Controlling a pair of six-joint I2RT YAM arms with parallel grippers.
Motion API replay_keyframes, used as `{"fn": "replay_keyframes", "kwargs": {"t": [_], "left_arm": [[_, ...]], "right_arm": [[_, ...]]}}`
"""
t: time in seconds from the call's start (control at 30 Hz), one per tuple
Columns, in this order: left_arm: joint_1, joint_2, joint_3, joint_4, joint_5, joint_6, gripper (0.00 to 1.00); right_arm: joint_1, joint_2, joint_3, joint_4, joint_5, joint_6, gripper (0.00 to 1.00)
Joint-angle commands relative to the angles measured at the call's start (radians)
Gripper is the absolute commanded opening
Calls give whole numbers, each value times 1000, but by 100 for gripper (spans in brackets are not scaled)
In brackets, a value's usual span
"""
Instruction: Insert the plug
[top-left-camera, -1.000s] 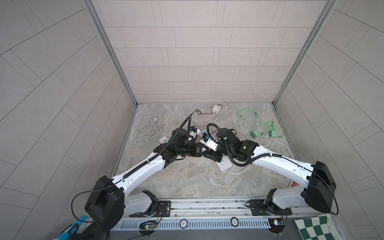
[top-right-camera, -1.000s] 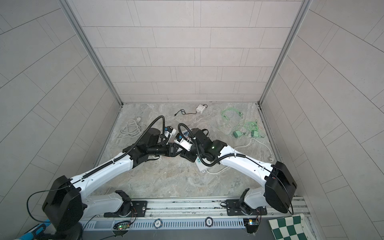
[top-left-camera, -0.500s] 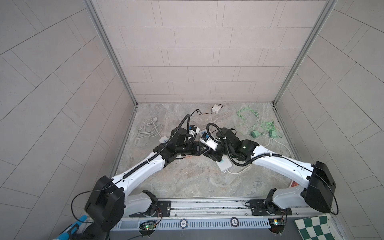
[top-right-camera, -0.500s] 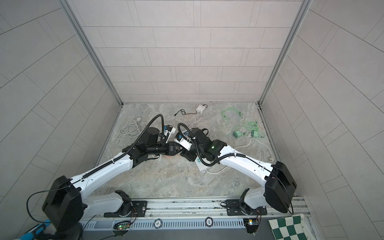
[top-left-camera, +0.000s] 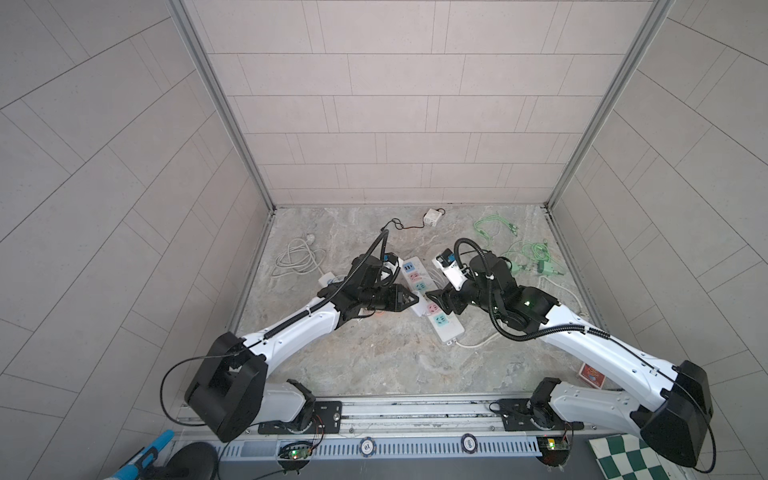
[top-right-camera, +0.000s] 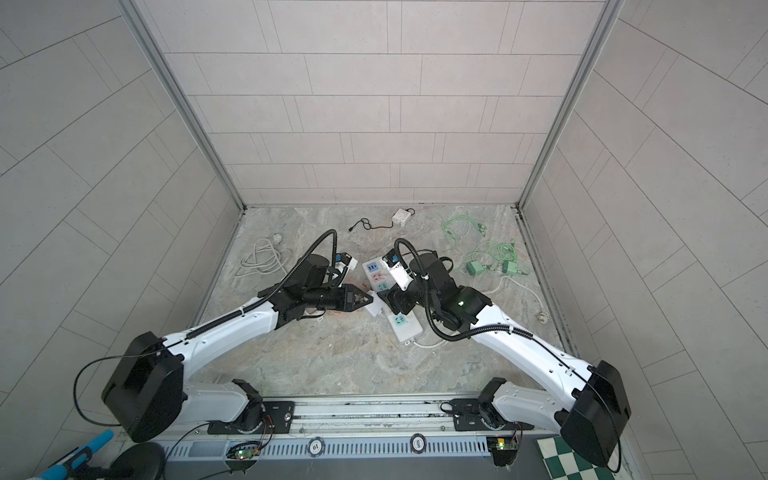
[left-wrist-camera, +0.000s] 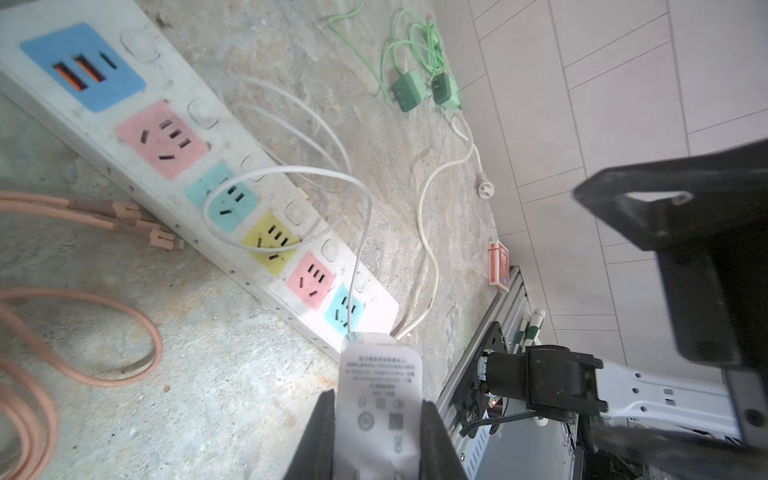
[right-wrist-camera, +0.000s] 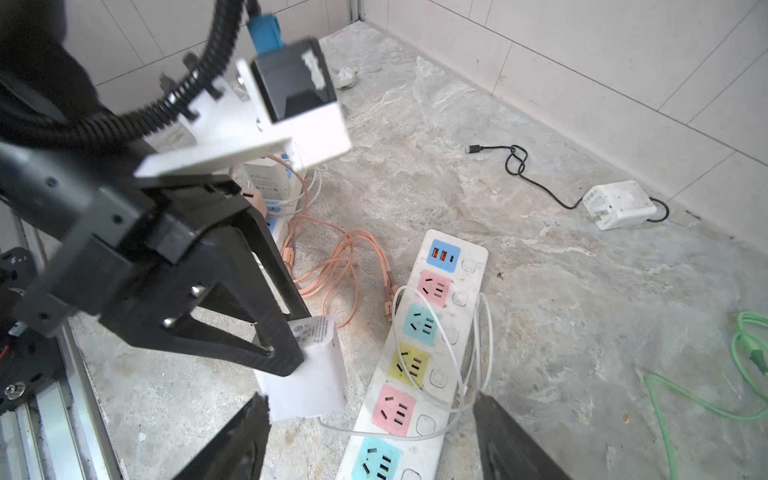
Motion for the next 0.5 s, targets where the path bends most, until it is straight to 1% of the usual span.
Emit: {"fn": "replay_keyframes", "kwargs": {"t": [0.0,0.03,0.1,0.17,0.27,0.33,0.4,0.47], "left_arm": [[-4,-1,49,26,16,9,1],[-4,-8,56,19,5,14,1],[-4,-22,71,-2,-33,19,1],[-5,-44,75,2,-87,-6,1],[-5,-77,57,90,-143,-92,1],[-8,-100,32,159,-188,-167,1],[-11,-119,7,218,-218,-234,1],[-14,-133,-27,294,-233,-305,1]], "right_arm": [[-75,-39,-30,-28,-8,206,74],[-103,-52,-56,-18,-42,274,71],[-134,-89,-132,39,-87,401,68],[-140,-130,-229,147,-130,511,67],[-141,-148,-356,313,-179,651,66],[-141,-135,-389,394,-202,699,64],[-149,-121,-417,483,-228,755,63],[-157,-105,-460,655,-266,833,61]]}}
